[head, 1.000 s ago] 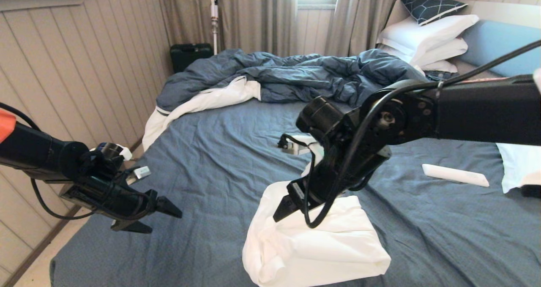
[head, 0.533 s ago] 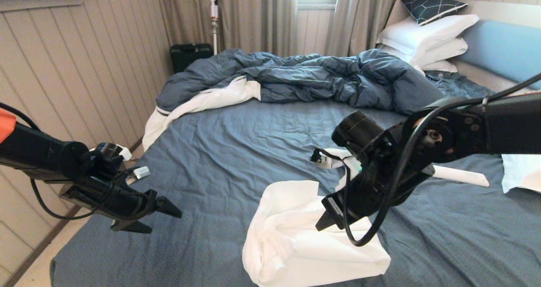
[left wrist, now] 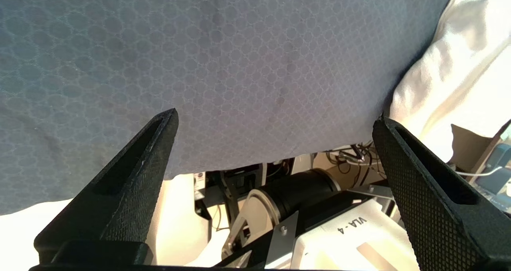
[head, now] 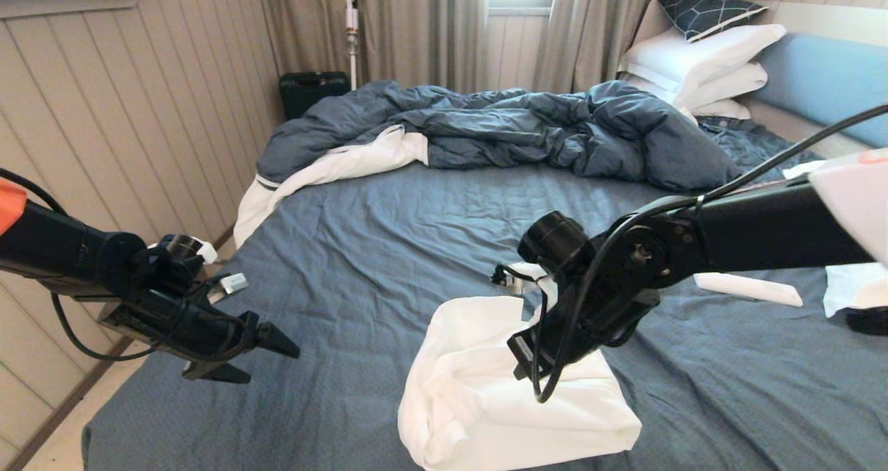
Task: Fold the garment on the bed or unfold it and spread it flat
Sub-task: Fold the white T-shirt
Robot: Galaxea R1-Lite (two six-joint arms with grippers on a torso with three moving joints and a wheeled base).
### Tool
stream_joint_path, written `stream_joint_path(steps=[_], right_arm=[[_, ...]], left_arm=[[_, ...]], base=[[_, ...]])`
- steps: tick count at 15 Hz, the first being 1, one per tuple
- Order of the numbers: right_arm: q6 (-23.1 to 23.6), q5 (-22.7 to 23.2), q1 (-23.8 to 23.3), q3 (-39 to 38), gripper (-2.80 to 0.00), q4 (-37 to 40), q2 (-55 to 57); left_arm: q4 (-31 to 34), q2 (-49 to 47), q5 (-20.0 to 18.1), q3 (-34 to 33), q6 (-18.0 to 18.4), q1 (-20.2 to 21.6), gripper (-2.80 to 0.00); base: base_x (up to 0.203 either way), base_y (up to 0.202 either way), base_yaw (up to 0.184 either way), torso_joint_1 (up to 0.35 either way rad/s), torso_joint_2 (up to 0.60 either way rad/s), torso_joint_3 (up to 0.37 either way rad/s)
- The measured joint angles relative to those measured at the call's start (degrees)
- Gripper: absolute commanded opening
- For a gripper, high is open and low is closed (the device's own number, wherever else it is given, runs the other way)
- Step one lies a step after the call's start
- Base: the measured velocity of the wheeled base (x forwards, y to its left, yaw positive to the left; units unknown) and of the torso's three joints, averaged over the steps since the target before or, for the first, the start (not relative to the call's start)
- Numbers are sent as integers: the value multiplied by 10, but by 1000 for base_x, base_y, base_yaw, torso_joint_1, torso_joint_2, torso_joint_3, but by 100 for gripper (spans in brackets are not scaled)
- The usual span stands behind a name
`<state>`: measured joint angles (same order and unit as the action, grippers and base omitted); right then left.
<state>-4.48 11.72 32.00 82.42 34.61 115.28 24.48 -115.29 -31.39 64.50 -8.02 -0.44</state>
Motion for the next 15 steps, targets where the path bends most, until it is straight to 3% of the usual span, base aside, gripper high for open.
stream_joint_path(steps=[7, 11, 15], right_arm=[[-12, -40, 9, 83, -280, -3, 81], [-54, -85, 20, 178, -280, -1, 136], [-81, -102, 29, 256, -280, 1, 188]], left_arm=[[0, 0, 0, 1, 0, 0, 0], [0, 1, -1, 1, -1, 0, 0], [0, 3, 0, 0, -2, 0, 0]], base=[[0, 0, 0, 0, 0, 0], [0, 0, 0, 0, 0, 0], [0, 0, 0, 0, 0, 0]])
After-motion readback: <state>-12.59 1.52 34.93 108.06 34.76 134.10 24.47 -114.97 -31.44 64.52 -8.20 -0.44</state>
